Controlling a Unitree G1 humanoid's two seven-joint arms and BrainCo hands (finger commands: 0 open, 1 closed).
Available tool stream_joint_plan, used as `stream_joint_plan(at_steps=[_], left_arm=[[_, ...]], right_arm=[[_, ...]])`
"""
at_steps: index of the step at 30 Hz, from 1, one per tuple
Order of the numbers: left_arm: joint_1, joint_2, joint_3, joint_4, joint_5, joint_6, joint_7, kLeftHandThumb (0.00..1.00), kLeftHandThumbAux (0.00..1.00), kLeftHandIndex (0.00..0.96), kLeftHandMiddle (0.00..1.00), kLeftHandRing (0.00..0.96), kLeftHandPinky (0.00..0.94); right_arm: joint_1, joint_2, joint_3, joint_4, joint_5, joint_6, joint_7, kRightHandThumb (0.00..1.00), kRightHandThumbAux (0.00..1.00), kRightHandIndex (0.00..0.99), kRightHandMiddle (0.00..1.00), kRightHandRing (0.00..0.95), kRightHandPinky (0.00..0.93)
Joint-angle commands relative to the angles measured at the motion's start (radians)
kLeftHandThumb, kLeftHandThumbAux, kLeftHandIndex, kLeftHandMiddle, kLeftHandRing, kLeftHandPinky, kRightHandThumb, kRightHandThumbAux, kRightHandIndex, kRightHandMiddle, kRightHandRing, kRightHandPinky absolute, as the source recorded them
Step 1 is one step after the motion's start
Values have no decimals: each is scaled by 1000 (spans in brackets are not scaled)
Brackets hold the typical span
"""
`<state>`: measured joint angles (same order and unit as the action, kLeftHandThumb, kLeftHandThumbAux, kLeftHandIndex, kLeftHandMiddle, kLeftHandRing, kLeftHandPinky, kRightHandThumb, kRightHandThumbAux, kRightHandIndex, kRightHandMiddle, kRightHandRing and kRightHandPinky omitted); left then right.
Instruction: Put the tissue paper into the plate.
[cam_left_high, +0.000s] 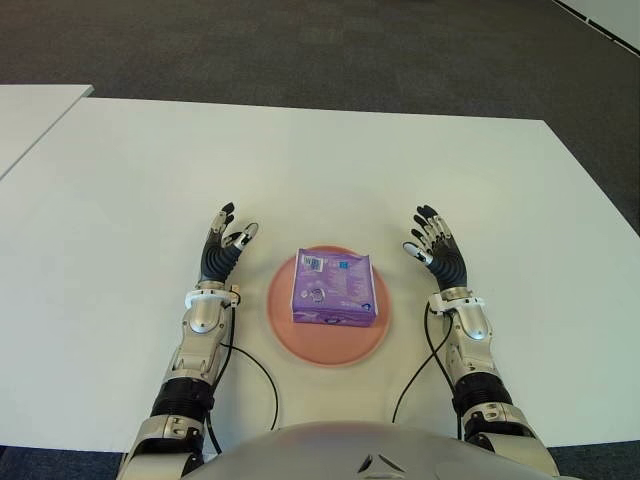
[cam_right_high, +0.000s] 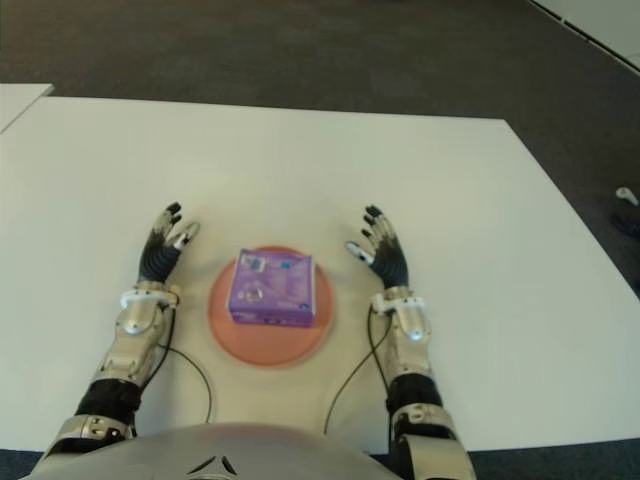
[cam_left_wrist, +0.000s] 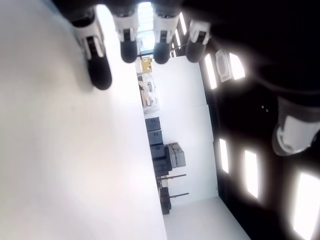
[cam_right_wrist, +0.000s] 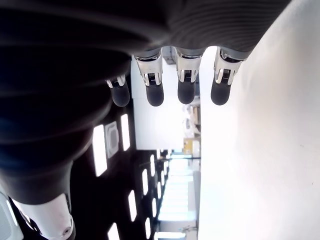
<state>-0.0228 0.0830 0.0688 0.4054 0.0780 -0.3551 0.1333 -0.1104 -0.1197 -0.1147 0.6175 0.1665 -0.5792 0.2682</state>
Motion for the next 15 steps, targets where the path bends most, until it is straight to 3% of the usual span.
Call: stream_joint_plan(at_steps=[1,12,15], left_arm=[[17,-15,7,14,-19,18,-6,0,429,0,0,0,0],[26,-25,1,1,-35,11,-14,0,429,0,0,0,0],[28,-26,-2,-3,-36,7,-17,0,431,0,0,0,0]], right_arm=[[121,68,16,90,-14,29,-19,6,726,0,0,0,0],[137,97,13,78,-61,-65,-102,15,724,0,0,0,0],[151,107,19,42,-64,-43,-125,26,711,0,0,0,0]])
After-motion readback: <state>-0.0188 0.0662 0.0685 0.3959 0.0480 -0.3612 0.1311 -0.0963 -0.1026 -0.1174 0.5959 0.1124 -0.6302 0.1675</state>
